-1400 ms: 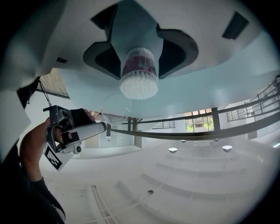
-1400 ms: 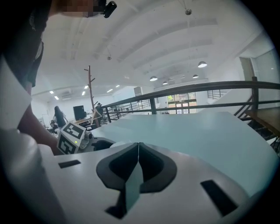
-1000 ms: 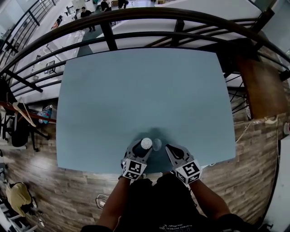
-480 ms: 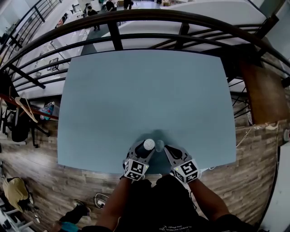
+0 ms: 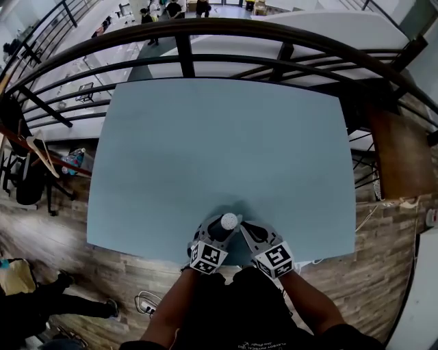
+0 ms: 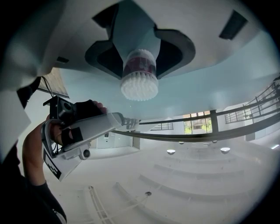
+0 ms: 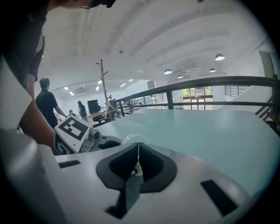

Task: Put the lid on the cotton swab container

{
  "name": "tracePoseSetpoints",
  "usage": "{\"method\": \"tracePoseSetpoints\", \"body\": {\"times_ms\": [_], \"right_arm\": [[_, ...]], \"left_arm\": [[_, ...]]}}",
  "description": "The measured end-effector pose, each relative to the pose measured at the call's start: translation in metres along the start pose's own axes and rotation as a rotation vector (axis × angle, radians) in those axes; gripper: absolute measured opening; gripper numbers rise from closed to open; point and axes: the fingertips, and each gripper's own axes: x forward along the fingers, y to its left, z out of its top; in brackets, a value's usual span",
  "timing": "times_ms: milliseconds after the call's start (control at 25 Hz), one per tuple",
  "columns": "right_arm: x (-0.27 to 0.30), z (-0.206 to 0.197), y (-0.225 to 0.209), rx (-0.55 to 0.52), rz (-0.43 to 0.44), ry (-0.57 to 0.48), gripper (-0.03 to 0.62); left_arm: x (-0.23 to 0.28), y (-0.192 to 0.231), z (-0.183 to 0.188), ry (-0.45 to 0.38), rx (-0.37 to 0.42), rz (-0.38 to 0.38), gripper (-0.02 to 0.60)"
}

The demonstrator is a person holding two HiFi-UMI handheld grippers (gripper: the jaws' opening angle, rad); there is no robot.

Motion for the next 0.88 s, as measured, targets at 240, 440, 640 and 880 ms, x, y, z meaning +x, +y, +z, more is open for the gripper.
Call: {"method": "tracePoseSetpoints", "body": {"times_ms": [240, 440, 640, 880], "right_arm": [[0.015, 0.005, 0.008, -0.018, 0.023, 0.017, 0.02], [0.023, 0.002, 0.014, -0.04, 0.029, 0.058, 0.02], [0.031, 0.004, 0.017, -0.085, 0.048, 0.095, 0.019], [0.036, -0.001, 0.015, -0.091, 0.047, 0.133, 0.02]], "left_arm": [[-0.001, 0.0, 0.002, -0.001, 0.002, -0.006, 0.247], [-0.003, 0.0, 0.001, 0.001, -0.005, -0.012, 0.247], [-0.001, -0.001, 0.002, 0.006, -0.004, -0.016, 0.247], [0.0, 0.0, 0.002, 0.003, -0.013, -0.015, 0.247]]}}
